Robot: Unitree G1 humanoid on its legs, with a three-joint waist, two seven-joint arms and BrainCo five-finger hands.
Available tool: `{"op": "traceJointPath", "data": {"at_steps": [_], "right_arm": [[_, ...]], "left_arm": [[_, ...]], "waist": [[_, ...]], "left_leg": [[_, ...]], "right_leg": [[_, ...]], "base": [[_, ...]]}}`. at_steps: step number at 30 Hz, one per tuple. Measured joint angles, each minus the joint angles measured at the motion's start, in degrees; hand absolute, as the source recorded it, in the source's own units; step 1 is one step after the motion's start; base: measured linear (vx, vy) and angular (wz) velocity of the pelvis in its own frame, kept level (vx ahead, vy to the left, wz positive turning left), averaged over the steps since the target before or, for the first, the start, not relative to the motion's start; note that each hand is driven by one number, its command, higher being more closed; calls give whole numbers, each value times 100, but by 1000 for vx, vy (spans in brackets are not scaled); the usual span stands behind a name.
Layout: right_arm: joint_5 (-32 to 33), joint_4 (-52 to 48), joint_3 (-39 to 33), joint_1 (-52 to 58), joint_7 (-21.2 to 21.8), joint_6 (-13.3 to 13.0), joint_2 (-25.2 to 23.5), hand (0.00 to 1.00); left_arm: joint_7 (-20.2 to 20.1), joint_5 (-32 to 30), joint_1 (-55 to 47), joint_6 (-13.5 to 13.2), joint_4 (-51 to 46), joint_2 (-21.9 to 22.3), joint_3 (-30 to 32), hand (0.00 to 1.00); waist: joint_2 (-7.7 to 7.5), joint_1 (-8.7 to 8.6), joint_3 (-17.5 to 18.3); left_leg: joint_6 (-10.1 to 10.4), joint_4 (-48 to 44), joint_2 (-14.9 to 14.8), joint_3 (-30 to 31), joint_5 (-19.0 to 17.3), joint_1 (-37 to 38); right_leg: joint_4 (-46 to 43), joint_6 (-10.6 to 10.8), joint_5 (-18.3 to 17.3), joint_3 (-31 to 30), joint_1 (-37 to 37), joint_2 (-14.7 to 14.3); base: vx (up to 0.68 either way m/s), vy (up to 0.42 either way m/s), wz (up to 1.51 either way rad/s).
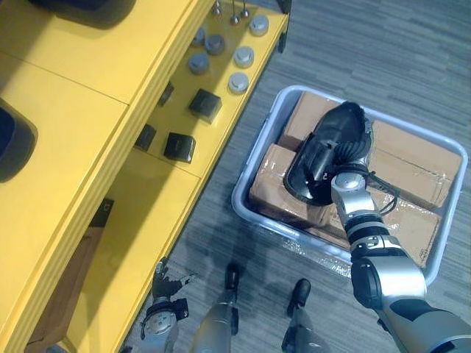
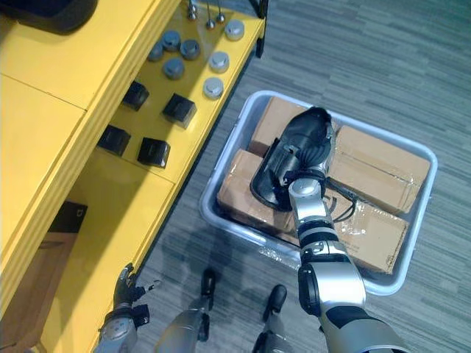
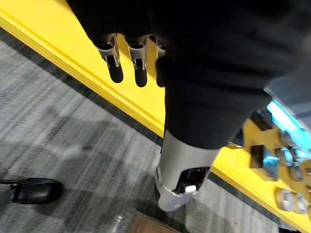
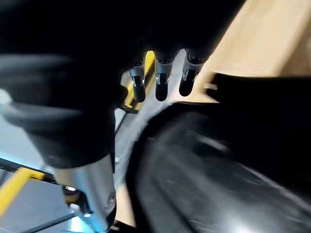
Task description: Walk over and take plastic housings, then place them on the shelf
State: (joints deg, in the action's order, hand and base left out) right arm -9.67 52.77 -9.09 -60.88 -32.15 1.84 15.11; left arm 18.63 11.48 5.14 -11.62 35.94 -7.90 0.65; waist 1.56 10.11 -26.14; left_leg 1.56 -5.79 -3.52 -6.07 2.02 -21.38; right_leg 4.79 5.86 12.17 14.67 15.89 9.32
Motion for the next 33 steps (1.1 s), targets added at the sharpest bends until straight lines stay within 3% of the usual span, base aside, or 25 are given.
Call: {"op": "traceJointPath", "data": {"at_steps": [6,11,12,19,26,31,33], "right_arm": [[-298,61,-229,23,-423,251,-76,0],[-433,698,-208,-225,-629,186,69,0],[-394,774,-208,-295,-627,185,133,100],[-151,978,-83,-397,-592,159,457,100],[139,1392,149,-396,-236,126,574,100],[72,1372,436,-195,134,256,683,100],[-70,999,596,5,255,359,736,100]], "left_arm": [[126,77,121,-11,152,50,-179,0],[134,127,196,-68,350,59,-375,0],[134,177,195,-69,390,60,-448,0],[134,188,197,-62,578,67,-549,0],[134,293,195,-52,499,82,-559,0],[150,541,113,-39,-834,186,-474,0],[217,528,-13,-39,-2030,205,-416,0]], "waist": [[-4,-32,-87],[-21,-55,-101],[-21,-58,-101],[-27,-112,-104],[-31,-177,-106],[-40,-175,-111],[-47,-231,-115]], "left_leg": [[2,6,5,-7,69,-234],[3,47,10,-10,116,-308],[6,72,13,-4,131,-323],[11,314,26,3,301,-352],[4,352,4,-12,349,-286],[5,352,-2,-7,350,-146],[6,353,-1,-8,350,-62]], "right_leg": [[-1,0,0,-33,245,-12],[-2,0,0,-128,338,-13],[-3,0,0,-131,360,-13],[-13,5,2,-147,496,-20],[-11,11,6,-154,463,-42],[-8,11,6,-153,319,-45],[-7,11,6,-153,233,-42]], "base": [[0,0,0],[2,6,0],[15,31,2],[38,34,1],[66,41,-2],[55,49,0],[51,59,0]]}}
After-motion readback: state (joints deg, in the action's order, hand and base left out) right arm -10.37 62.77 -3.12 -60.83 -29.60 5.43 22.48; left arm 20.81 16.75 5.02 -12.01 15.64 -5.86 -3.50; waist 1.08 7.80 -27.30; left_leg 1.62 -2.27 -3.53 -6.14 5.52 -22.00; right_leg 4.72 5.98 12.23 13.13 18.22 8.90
